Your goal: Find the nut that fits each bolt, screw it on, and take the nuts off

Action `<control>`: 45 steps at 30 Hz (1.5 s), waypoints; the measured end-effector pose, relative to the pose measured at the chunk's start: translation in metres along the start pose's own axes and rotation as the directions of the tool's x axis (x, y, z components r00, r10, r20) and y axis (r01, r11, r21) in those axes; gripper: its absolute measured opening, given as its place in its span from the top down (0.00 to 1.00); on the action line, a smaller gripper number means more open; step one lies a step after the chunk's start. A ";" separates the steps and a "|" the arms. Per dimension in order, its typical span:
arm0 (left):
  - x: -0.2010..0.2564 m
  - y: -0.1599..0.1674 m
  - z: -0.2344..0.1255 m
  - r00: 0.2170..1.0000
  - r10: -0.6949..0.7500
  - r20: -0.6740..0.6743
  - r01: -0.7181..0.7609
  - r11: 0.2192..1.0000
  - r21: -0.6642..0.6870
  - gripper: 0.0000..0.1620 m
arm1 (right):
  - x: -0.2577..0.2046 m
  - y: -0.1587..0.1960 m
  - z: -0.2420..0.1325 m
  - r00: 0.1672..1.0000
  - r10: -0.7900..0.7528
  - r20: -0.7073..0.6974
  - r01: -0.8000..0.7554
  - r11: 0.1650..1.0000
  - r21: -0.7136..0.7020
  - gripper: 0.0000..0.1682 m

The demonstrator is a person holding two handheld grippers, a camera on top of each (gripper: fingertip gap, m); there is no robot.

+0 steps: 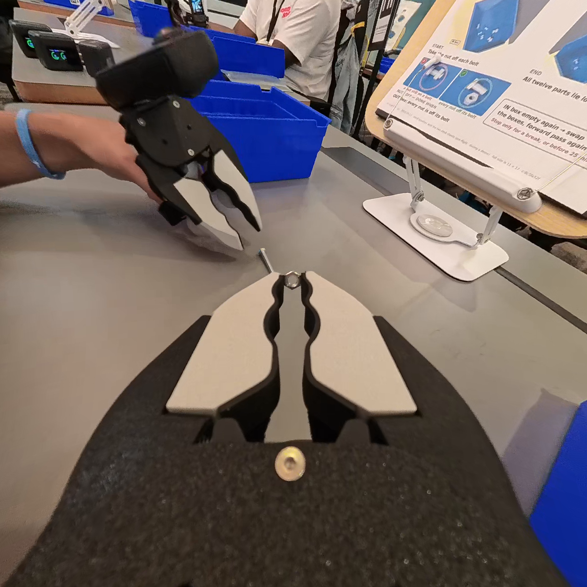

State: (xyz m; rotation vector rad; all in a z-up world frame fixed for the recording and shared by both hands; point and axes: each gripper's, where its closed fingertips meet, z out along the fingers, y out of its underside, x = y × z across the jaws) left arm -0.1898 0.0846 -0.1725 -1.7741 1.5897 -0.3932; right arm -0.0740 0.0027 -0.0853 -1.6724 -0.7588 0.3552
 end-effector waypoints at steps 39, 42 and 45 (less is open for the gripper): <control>0.030 -0.011 -0.013 0.960 -0.218 -0.175 0.241 0.962 0.128 0.94 | -0.006 0.007 0.002 0.997 0.041 0.071 -0.041 0.999 0.009 0.94; 0.041 -0.002 -0.011 0.970 -0.193 -0.147 0.209 0.973 0.097 0.94 | -0.006 0.005 0.002 0.997 0.039 0.071 -0.039 0.999 0.011 0.94; 0.055 0.002 -0.012 0.965 -0.182 -0.188 0.199 0.977 0.076 0.94 | -0.007 0.005 0.002 0.997 0.037 0.074 -0.038 0.999 0.010 0.94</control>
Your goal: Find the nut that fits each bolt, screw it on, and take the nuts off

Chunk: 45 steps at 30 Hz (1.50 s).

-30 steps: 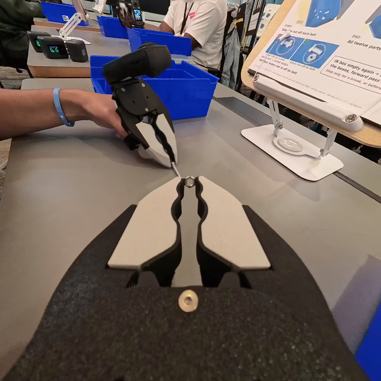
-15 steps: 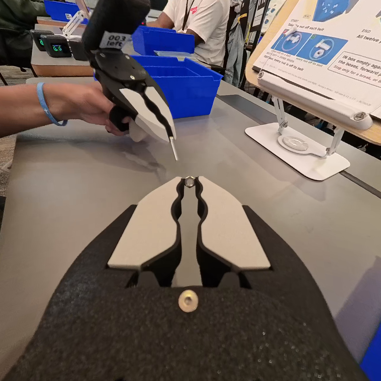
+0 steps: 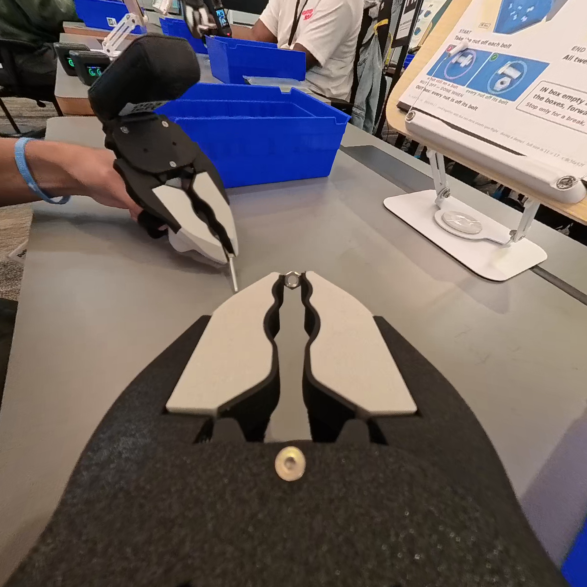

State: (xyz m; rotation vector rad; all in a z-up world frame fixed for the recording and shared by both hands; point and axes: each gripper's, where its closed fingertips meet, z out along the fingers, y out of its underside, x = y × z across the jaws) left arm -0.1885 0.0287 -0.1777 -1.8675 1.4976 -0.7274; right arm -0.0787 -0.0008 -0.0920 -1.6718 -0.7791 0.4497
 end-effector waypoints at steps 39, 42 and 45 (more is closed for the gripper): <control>0.015 -0.043 -0.021 0.958 0.149 -0.246 -0.113 0.982 0.155 0.94 | -0.005 -0.006 -0.001 0.996 0.043 0.081 -0.046 0.998 0.033 0.94; 0.019 -0.074 -0.048 0.915 0.060 -0.399 0.063 0.955 0.288 0.94 | -0.016 -0.025 -0.002 0.967 0.057 0.249 -0.081 0.993 0.088 0.94; 0.021 -0.092 -0.064 0.840 -0.013 -0.542 0.210 0.929 0.304 0.94 | -0.020 -0.045 0.002 0.929 -0.017 0.370 -0.040 0.988 0.146 0.94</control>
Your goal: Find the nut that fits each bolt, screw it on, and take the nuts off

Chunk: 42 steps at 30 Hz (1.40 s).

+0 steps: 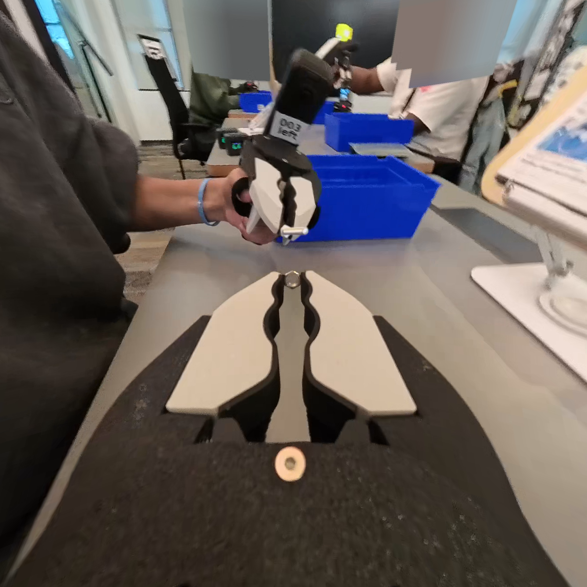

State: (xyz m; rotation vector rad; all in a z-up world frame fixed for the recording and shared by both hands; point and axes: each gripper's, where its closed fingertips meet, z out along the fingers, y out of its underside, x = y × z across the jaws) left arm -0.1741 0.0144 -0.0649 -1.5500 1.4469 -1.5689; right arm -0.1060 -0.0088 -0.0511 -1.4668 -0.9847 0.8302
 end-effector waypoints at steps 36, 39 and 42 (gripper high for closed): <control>0.008 -0.029 0.000 0.990 0.130 -0.058 -0.134 0.989 -0.069 0.94 | 0.009 -0.040 0.039 0.965 -0.066 0.255 0.068 0.998 -0.003 0.94; 0.005 -0.029 0.001 0.987 0.160 -0.016 -0.161 0.983 -0.090 0.94 | 0.012 -0.039 0.039 0.970 -0.028 0.241 0.027 1.000 0.010 0.94; 0.002 -0.026 0.005 0.978 0.203 0.037 -0.198 0.974 -0.113 0.94 | 0.014 -0.040 0.040 0.971 0.030 0.236 -0.040 0.999 0.037 0.94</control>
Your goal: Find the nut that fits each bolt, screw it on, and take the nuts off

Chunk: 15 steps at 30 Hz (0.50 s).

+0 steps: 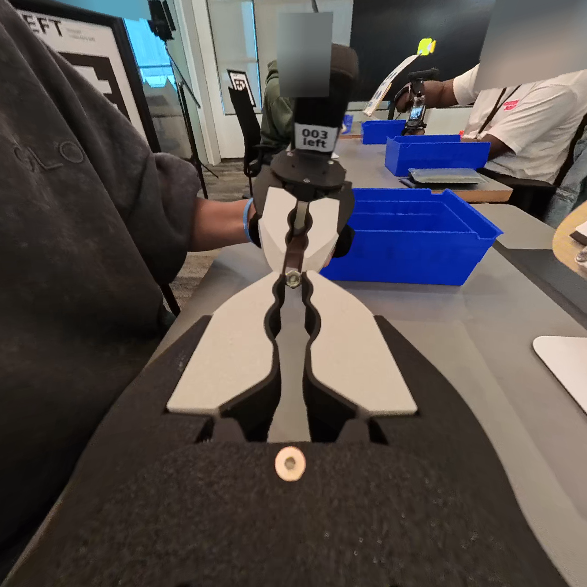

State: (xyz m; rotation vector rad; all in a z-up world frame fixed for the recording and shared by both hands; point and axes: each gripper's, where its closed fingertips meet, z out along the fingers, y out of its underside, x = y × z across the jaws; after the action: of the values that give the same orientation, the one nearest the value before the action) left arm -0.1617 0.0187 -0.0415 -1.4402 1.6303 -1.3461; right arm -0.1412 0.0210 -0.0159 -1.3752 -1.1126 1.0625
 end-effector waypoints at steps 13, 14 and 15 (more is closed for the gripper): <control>-0.016 0.006 0.006 0.935 0.177 0.306 -0.156 0.984 -0.091 0.94 | 0.013 0.016 -0.006 0.977 0.201 -0.068 -0.200 0.980 0.019 0.94; -0.017 0.007 0.006 0.930 0.179 0.322 -0.157 0.983 -0.091 0.94 | 0.014 0.018 -0.006 0.971 0.228 -0.073 -0.227 0.974 0.023 0.94; -0.019 0.008 0.005 0.922 0.183 0.342 -0.160 0.983 -0.095 0.94 | 0.016 0.020 -0.006 0.963 0.258 -0.083 -0.256 0.966 0.028 0.94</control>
State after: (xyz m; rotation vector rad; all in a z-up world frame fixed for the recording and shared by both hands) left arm -0.1549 0.0345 -0.0544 -1.4402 1.5325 -0.8868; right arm -0.1311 0.0350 -0.0363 -1.5670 -0.8758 1.1823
